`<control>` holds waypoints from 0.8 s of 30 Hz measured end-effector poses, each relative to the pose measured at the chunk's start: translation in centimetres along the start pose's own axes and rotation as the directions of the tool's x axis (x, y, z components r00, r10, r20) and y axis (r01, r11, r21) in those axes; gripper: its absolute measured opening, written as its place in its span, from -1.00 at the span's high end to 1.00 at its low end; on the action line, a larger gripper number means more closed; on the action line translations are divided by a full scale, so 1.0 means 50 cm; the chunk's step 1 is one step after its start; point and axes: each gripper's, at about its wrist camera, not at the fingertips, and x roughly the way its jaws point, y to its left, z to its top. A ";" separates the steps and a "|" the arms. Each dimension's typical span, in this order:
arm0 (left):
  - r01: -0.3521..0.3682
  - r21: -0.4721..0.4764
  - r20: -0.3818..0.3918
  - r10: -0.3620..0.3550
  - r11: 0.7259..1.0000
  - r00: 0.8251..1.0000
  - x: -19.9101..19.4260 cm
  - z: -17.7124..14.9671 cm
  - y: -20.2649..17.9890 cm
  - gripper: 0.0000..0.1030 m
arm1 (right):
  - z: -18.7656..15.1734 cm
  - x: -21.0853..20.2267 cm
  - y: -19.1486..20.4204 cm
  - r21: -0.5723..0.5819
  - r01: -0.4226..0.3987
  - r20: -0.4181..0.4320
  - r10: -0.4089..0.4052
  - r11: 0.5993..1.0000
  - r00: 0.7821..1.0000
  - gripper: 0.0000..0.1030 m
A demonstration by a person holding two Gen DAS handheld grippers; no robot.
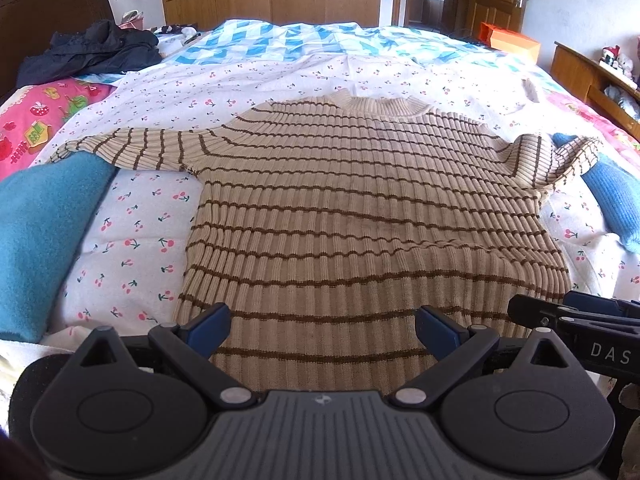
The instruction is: Fold small clothes
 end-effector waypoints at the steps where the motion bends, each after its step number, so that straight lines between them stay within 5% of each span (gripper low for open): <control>1: 0.001 -0.001 -0.004 -0.001 1.000 1.000 0.001 0.000 -0.001 -1.00 | 0.000 0.000 -0.001 0.003 0.000 -0.001 0.000 1.000 1.000 -0.45; 13: 0.025 -0.005 -0.007 -0.025 1.000 1.000 0.008 0.014 -0.011 -1.00 | 0.008 0.000 -0.018 0.040 0.011 0.009 -0.011 0.999 1.000 -0.46; 24: 0.124 0.133 0.036 -0.130 0.983 0.991 0.022 0.083 -0.121 -1.00 | 0.080 -0.063 -0.154 0.200 0.129 0.158 -0.162 0.971 0.974 -0.45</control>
